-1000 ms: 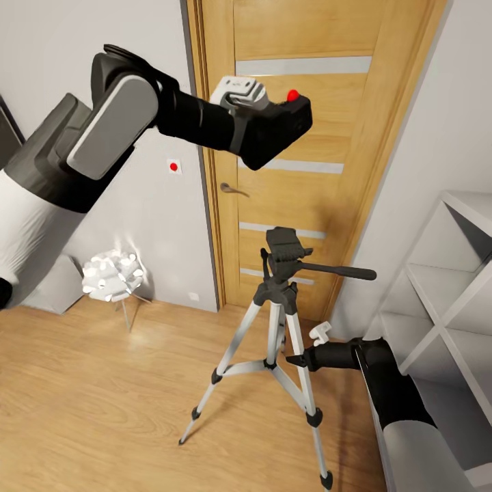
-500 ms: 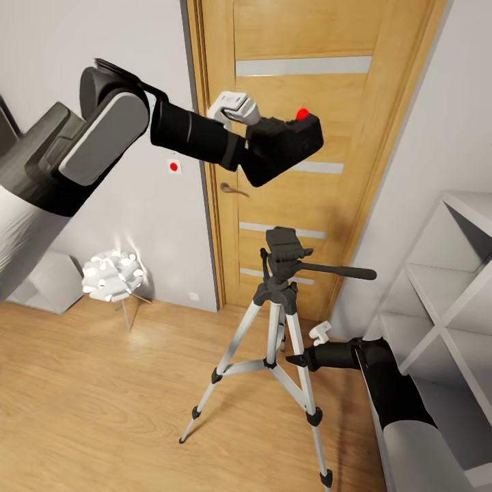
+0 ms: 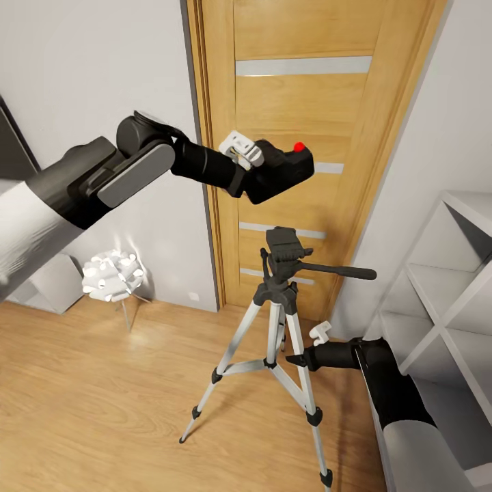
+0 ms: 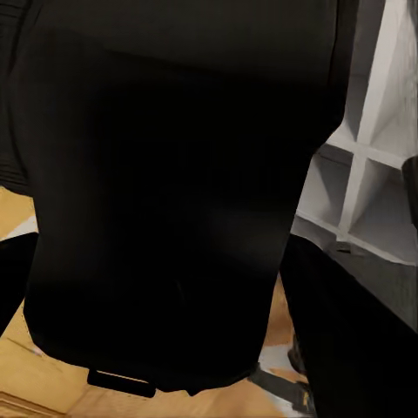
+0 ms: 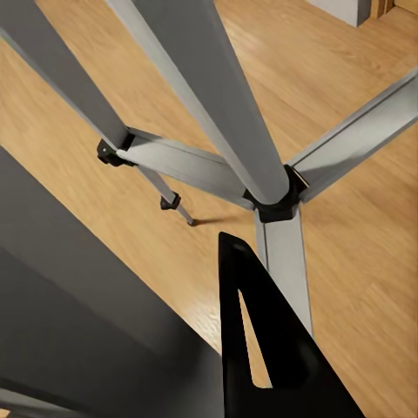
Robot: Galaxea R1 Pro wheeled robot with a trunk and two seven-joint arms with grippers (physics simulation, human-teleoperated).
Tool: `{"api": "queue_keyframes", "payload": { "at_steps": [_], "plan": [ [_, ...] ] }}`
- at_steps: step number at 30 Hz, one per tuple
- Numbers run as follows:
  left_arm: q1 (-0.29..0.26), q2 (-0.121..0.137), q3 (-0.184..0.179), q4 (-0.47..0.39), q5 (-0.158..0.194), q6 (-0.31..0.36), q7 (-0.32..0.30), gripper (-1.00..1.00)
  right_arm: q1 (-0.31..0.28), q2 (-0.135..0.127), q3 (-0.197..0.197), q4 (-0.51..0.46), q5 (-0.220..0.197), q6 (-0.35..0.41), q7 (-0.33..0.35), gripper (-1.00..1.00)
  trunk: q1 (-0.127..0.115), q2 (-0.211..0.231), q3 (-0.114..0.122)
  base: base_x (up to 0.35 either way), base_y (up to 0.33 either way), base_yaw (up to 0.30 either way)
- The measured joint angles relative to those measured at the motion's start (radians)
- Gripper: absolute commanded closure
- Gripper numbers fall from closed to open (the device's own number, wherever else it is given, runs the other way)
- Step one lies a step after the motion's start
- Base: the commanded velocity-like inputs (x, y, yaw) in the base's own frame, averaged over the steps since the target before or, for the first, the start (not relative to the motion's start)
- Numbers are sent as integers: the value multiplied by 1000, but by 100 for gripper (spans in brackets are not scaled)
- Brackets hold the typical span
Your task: Attach the digital camera to the camera tripod in the bedroom.
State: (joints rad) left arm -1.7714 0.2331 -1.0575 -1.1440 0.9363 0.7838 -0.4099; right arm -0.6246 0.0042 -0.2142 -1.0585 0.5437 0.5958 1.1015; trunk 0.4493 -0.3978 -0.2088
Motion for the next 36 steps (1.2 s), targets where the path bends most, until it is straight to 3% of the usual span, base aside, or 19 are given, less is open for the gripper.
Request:
{"api": "queue_keyframes", "payload": {
  "at_steps": [5,9,11,13,16,22,26,35,36],
  "plan": [
    [0,8,-3,-2,-7,-8,-43,100,0,0,0,0,-3,6,-5,100,0,0,0,0,0,0],
    [0,53,-7,-37,-4,-11,-87,100,0,0,0,0,1,3,-3,100,0,0,0,0,0,0],
    [0,74,-8,-48,-3,-12,-131,100,0,0,0,0,1,3,-2,100,0,0,0,0,0,0],
    [0,91,-9,-53,-1,-8,-233,100,0,0,0,0,0,3,-3,100,0,0,0,0,0,0],
    [0,95,-10,-54,-5,-3,-270,100,0,0,0,0,0,3,-3,100,0,0,0,0,0,0],
    [0,68,-8,-58,-7,130,-282,100,0,0,0,0,0,3,-2,100,0,0,0,0,0,0],
    [0,42,-6,-59,-8,181,-280,100,0,0,0,0,1,3,-2,100,0,0,0,0,0,0],
    [-3,4,-6,-27,-18,223,-272,100,0,2,0,13,-12,-4,-15,100,0,0,0,0,0,0],
    [-2,10,-3,-32,-15,218,-275,100,0,3,1,13,-12,-5,-14,100,0,-1,0,0,0,0]
  ]
}}
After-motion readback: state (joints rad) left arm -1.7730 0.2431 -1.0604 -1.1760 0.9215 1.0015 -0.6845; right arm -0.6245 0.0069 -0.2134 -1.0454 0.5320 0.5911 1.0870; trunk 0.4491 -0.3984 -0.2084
